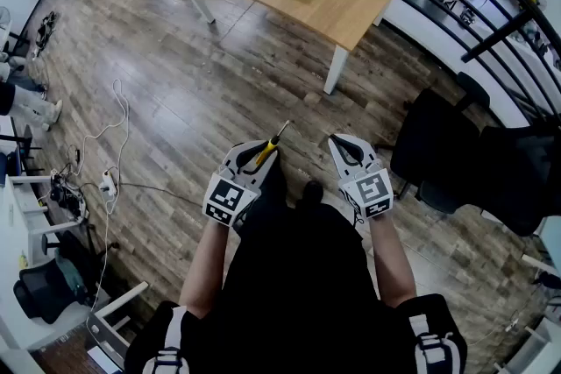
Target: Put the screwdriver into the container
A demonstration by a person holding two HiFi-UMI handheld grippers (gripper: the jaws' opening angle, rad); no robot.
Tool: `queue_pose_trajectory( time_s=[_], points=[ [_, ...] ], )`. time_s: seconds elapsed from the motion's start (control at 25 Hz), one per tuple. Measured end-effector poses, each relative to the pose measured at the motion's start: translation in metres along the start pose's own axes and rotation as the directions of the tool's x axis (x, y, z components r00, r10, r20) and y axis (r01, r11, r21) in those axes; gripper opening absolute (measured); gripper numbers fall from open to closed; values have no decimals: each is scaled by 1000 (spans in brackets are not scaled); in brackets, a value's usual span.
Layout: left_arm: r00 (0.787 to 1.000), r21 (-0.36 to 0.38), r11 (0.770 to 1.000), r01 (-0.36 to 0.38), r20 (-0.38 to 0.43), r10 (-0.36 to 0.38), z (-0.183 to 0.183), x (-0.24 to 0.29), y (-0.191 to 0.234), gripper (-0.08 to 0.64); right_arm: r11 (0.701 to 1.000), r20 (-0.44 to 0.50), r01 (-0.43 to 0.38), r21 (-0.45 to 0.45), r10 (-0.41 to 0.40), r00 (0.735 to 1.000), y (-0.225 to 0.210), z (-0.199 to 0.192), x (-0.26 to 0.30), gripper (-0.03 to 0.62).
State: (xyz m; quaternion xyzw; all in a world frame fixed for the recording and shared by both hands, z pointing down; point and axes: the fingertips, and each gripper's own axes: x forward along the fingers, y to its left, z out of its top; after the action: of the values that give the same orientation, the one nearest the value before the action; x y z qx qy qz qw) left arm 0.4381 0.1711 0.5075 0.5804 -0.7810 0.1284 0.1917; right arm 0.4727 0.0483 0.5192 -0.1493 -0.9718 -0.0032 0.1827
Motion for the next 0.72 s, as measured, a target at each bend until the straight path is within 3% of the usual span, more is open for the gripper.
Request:
queue_pose_trajectory(
  time_s=[0.72],
  points=[
    [999, 2, 999, 33, 29, -33, 23, 14, 75, 86, 998, -65, -11, -57, 7, 998, -2, 31, 66, 25]
  ],
)
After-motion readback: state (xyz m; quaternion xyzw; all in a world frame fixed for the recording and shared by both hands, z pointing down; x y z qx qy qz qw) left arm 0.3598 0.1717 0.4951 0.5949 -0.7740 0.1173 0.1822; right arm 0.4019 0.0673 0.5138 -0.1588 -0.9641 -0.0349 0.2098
